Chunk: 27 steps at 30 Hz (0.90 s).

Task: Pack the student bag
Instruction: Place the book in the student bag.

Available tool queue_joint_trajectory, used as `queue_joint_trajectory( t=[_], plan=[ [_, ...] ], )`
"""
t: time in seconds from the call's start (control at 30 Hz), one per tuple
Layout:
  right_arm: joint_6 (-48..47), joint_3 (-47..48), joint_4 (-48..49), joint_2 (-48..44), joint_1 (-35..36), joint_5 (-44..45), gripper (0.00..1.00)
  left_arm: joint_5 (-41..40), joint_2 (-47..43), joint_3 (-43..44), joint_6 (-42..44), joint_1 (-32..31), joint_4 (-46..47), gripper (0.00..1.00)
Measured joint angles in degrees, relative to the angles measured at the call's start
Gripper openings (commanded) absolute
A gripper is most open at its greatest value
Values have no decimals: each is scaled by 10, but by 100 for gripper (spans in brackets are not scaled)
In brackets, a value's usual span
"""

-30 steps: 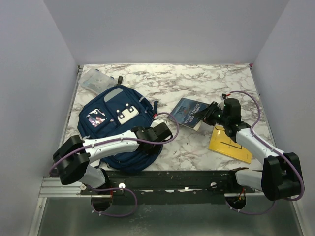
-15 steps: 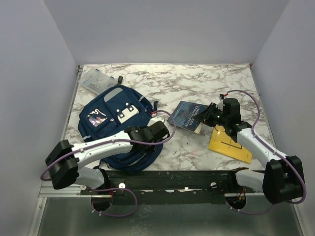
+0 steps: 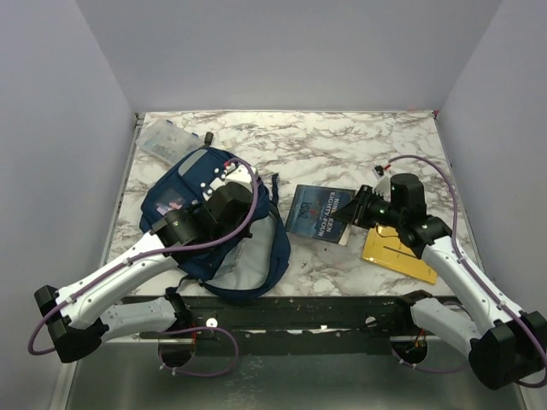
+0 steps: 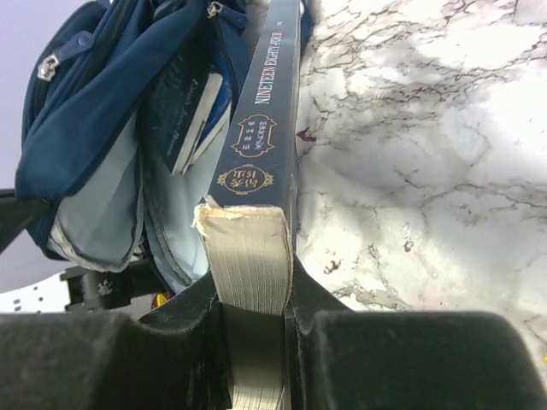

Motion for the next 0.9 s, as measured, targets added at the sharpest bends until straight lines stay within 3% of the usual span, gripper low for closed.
queue_joint_trajectory(
  t=[0.43, 0.7, 0.9],
  plan=[
    [17, 39, -58, -80, 7, -58, 1, 44, -24, 17, 31, 38, -3, 0],
    [163, -72, 109, -61, 67, -112, 1, 88, 3, 50, 19, 45, -1, 0],
    [268, -106, 256, -8, 123, -102, 1, 160, 32, 65, -20, 45, 26, 0]
  ],
)
